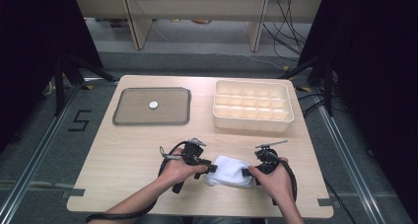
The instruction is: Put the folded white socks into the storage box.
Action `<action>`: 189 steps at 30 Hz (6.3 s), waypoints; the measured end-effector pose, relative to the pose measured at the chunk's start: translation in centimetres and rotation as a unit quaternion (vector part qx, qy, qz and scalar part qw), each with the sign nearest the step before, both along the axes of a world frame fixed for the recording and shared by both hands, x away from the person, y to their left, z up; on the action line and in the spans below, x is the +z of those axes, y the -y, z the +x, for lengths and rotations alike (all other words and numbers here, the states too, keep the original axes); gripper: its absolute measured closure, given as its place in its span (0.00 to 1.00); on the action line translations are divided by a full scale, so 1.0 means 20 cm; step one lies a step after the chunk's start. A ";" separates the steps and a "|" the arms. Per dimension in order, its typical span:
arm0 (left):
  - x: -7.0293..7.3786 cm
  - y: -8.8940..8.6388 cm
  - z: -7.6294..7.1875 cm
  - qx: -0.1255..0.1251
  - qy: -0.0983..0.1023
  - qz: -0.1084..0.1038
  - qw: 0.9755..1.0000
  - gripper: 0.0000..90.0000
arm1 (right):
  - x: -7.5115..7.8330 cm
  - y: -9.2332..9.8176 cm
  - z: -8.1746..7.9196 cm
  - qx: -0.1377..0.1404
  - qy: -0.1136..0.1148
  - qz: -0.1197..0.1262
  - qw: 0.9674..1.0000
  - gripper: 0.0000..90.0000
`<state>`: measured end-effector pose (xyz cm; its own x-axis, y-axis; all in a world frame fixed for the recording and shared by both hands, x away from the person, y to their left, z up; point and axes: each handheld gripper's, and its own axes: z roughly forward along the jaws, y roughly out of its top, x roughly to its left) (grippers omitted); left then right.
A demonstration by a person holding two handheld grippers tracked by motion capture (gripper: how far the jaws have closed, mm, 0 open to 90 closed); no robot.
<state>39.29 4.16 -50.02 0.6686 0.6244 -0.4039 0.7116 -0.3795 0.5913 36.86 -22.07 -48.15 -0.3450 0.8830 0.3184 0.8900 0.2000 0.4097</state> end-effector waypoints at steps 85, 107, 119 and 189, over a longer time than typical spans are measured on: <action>0.17 0.03 -0.01 -0.024 -0.020 -0.050 0.998 0.91 | 0.03 -0.25 0.02 0.065 -0.018 0.006 0.998 1.00; 0.17 0.06 0.00 -0.026 -0.024 -0.055 0.998 0.91 | -0.01 -0.33 0.06 0.041 -0.029 0.039 0.998 0.95; 0.18 0.05 0.00 -0.022 -0.023 -0.049 0.998 0.91 | 0.17 -0.02 0.05 -0.030 0.034 -0.030 0.998 1.00; 0.14 0.23 -0.01 -0.035 0.003 -0.007 0.999 0.90 | 0.06 -0.17 0.05 -0.020 0.034 0.001 0.999 0.95</action>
<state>39.09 -0.46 -47.30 0.7125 0.5708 -0.4080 0.6804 -0.4203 0.6003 37.85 -18.69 -46.92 -0.3299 0.8958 0.2978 0.8673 0.1631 0.4703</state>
